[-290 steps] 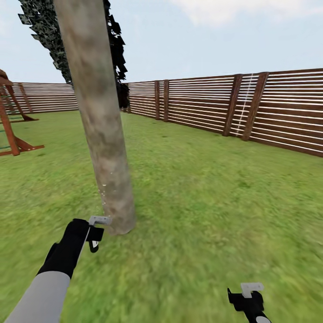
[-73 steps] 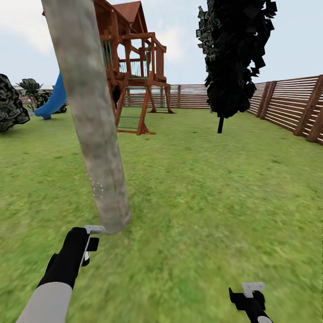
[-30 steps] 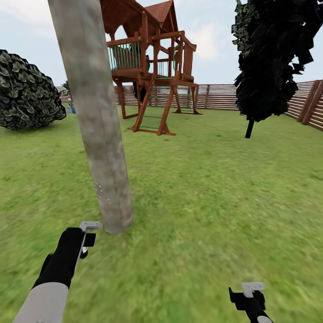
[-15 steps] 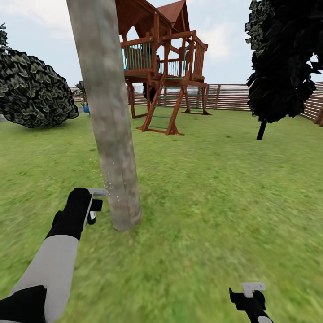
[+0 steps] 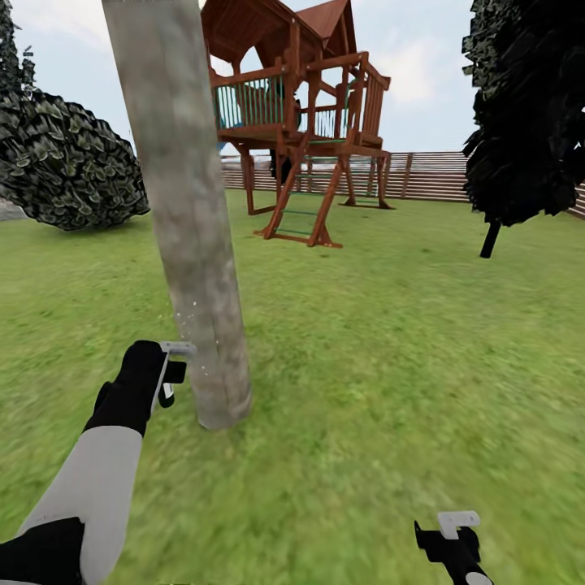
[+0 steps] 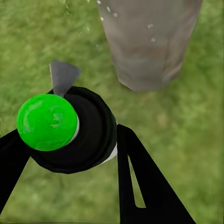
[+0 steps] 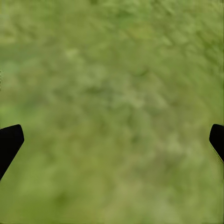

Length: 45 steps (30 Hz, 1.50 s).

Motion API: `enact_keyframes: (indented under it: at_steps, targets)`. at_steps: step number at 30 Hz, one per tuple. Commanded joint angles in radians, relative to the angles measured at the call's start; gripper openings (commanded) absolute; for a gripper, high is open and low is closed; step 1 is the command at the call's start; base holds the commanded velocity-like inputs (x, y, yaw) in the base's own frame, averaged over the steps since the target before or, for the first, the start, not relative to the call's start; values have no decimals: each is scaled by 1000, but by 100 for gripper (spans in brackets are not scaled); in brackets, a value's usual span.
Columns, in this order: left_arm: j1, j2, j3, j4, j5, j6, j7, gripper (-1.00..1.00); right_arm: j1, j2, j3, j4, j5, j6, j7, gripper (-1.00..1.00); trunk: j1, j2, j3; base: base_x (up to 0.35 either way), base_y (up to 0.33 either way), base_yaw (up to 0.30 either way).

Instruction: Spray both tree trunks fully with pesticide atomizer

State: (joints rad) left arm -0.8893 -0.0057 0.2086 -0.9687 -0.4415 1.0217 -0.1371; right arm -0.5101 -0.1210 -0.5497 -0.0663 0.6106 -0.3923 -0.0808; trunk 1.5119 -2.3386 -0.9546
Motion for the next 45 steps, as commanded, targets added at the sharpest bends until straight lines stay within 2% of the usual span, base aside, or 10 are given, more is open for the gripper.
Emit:
enact_keyframes:
  at_steps: [1,11,19,24,29,36,45]
  targets:
    - [-1,-1,1,-1,-11,3,-10,-100,-1,0,-6,2,11,-4,-5,100,0,0,-1,29,-265,274]
    - [0,-2,-1,-1,-11,3,-10,-100,-1,0,-6,2,11,-4,-5,100,0,0,-1,10,-271,98]
    - [0,-2,2,-1,-11,3,-10,-100,-1,0,-6,2,11,-4,-5,100,0,0,-1,149,-257,10]
    - [4,3,8,3,-11,2,-10,-100,-1,1,-6,2,11,-4,-4,100,0,0,-1,183,-235,209]
    - [57,6,11,11,-13,-2,-10,-100,-1,3,-6,3,11,-4,-4,100,0,0,-1,184,-235,275]
    - [76,4,8,14,-11,-5,-9,-100,-1,3,-6,2,11,-4,-5,100,0,0,-1,198,-230,265]
    - [110,4,11,14,-11,-8,-9,-100,-1,-1,-6,2,11,-4,-5,100,0,0,-1,-37,-257,21]
